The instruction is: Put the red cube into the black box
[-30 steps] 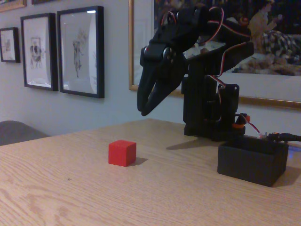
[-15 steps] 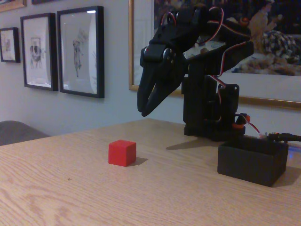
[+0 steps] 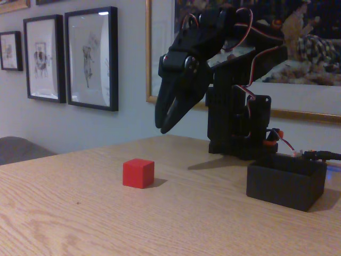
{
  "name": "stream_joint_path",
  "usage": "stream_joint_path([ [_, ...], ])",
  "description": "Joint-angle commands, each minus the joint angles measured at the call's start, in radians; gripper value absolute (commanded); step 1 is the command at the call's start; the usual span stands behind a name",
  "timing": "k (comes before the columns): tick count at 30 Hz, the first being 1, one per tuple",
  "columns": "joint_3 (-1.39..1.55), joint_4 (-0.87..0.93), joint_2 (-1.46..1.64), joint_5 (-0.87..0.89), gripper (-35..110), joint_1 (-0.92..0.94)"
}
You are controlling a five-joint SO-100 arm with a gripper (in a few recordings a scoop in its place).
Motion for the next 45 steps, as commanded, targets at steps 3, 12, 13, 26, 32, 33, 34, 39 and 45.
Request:
stream_joint_path([
  [3, -0.069, -0.008, -0.084, 0.031, 12, 0.032],
  [12, -0.161, -0.052, -0.281, 0.135, 20, -0.002],
  [13, -0.179, -0.057, -0.318, 0.149, 21, -0.003],
  [26, -0.442, -0.049, -0.805, 0.255, 29, 0.017],
  [32, -0.525, -0.049, -0.904, 0.238, 29, 0.051],
  [33, -0.535, -0.048, -0.917, 0.238, 29, 0.051],
  [34, -0.546, -0.046, -0.931, 0.238, 29, 0.051],
  [39, -0.598, -0.044, -1.029, 0.242, 29, 0.054],
  [45, -0.647, -0.046, -1.141, 0.236, 27, 0.061],
])
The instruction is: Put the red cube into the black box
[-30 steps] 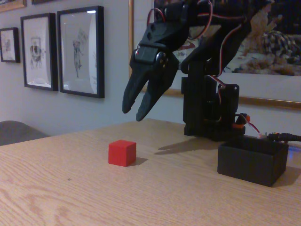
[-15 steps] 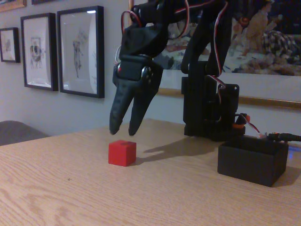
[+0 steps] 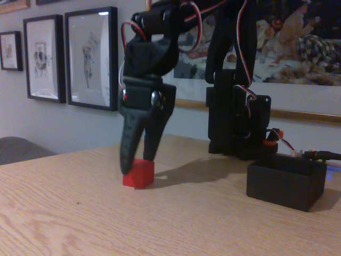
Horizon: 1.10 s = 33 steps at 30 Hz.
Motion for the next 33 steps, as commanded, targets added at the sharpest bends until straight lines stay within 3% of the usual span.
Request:
stream_joint_path([
  [1, -0.04, 0.003, -0.017, 0.0, 26, 0.014],
  [13, -0.075, 0.011, -0.031, -0.006, 4, 0.031],
  [19, -0.153, 0.25, 0.227, 0.006, -1, 0.1],
  [26, -0.43, 0.64, 0.36, -0.153, 1, 0.423],
  [33, -0.305, 0.571, 0.362, -0.373, 3, 0.784],
])
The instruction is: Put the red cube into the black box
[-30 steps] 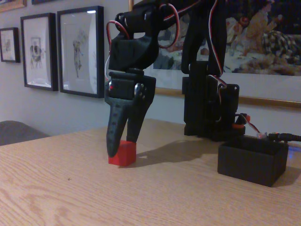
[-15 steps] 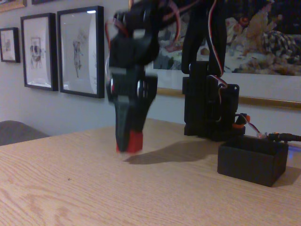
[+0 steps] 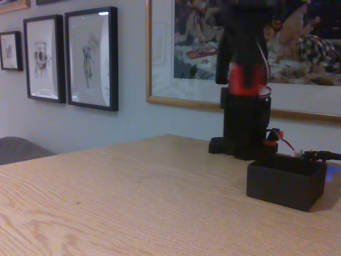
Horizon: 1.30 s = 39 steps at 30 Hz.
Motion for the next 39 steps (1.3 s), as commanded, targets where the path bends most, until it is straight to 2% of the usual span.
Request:
stream_joint_path([
  [1, 0.06, -0.06, 0.02, -0.089, 3, 0.133],
  [8, 0.196, -0.195, -0.021, -0.12, 6, 0.209],
  [18, 0.241, -0.276, -0.164, -0.101, 10, 0.175],
  [27, 0.236, -0.275, -0.169, -0.091, 21, 0.163],
  [34, 0.244, -0.275, -0.167, -0.086, 23, 0.156],
  [39, 0.192, -0.229, -0.078, -0.052, 20, 0.015],
])
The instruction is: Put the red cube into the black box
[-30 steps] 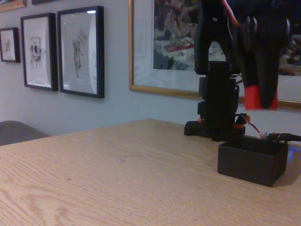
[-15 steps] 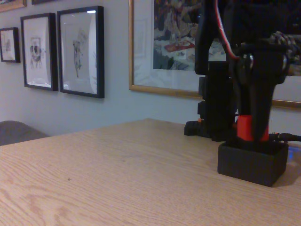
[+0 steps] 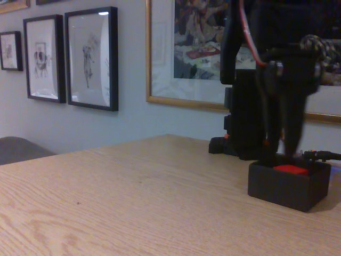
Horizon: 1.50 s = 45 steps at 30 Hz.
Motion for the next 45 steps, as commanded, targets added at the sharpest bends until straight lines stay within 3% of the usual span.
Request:
stream_joint_path([
  [1, -0.035, 0.002, 0.117, 0.038, 17, -0.149],
  [7, 0.107, -0.095, 0.377, 0.107, 7, -0.554],
  [13, 0.434, -0.225, 0.73, 0.143, 2, -0.775],
  [22, 0.752, -0.225, 1.173, 0.101, -4, -0.733],
  [45, 0.79, -0.262, 1.152, 0.117, -4, -0.756],
])
